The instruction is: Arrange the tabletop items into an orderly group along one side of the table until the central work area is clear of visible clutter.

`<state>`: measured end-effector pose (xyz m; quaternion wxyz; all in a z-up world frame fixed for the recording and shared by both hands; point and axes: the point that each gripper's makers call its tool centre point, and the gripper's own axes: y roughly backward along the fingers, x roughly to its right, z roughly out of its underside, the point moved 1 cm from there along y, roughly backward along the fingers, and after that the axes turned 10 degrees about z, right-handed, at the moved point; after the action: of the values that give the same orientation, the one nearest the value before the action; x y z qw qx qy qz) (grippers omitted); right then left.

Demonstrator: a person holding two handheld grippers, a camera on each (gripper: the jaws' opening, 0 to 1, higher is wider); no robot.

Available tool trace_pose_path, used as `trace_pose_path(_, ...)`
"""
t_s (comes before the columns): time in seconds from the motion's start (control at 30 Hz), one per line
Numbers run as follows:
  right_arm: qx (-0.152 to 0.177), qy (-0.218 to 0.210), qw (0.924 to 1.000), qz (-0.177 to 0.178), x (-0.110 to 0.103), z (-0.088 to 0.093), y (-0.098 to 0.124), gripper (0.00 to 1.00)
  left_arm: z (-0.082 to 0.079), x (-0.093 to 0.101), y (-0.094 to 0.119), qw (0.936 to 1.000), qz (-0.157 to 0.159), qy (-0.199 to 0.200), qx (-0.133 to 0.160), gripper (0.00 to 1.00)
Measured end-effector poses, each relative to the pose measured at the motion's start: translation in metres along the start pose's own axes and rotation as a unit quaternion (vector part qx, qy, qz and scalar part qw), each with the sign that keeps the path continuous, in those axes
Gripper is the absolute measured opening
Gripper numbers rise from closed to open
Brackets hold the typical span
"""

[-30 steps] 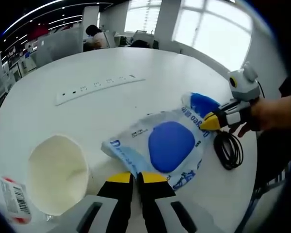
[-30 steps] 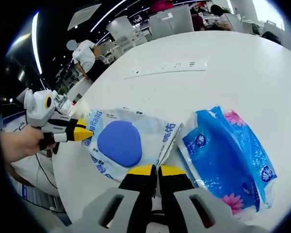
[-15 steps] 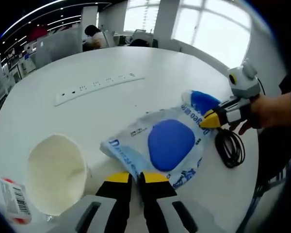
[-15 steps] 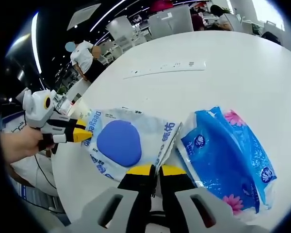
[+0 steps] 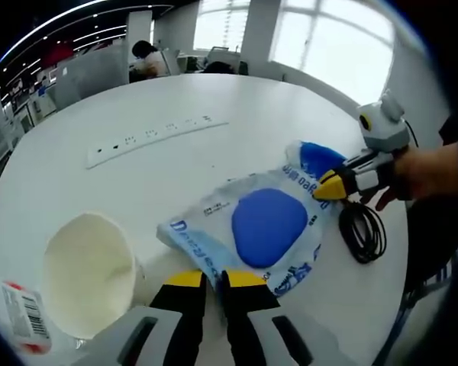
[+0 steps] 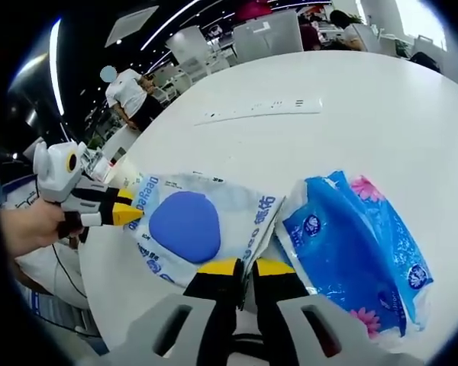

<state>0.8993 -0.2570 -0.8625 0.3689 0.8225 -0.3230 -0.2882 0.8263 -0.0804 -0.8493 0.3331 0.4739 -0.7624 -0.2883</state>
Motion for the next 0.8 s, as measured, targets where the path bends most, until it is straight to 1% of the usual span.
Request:
trace_pose_path(0.27, -0.001, 0.004, 1.0, -0.002, -0.002, 0.001, 0.0, 0.03, -0.002, 0.001, 0.0, 1.0, 0.0, -0.004, 0.0, 0.06)
trace_pose_path(0.4, -0.001, 0.003, 1.0, -0.003, -0.004, 0.002, 0.002, 0.04, 0.0, 0.0, 0.0, 1.0, -0.001, 0.001, -0.001, 0.1)
trace_pose_path(0.5, -0.002, -0.002, 1.0, -0.002, -0.004, 0.002, 0.003, 0.06, 0.0, 0.002, 0.0, 1.0, -0.003, 0.0, -0.002, 0.12)
trace_pose_path(0.57, 0.003, -0.004, 1.0, -0.003, -0.005, 0.0, 0.004, 0.07, 0.001, 0.003, 0.0, 1.0, -0.004, -0.004, -0.003, 0.13)
trace_pose_path(0.67, 0.002, -0.005, 1.0, 0.0, -0.004, 0.002, 0.01, 0.09, 0.001, 0.003, 0.0, 1.0, -0.004, -0.002, -0.003, 0.14)
trace_pose_path(0.8, 0.003, -0.003, 1.0, 0.001, -0.003, 0.002, 0.01, 0.09, 0.002, 0.002, 0.0, 1.0, -0.005, -0.001, -0.002, 0.14)
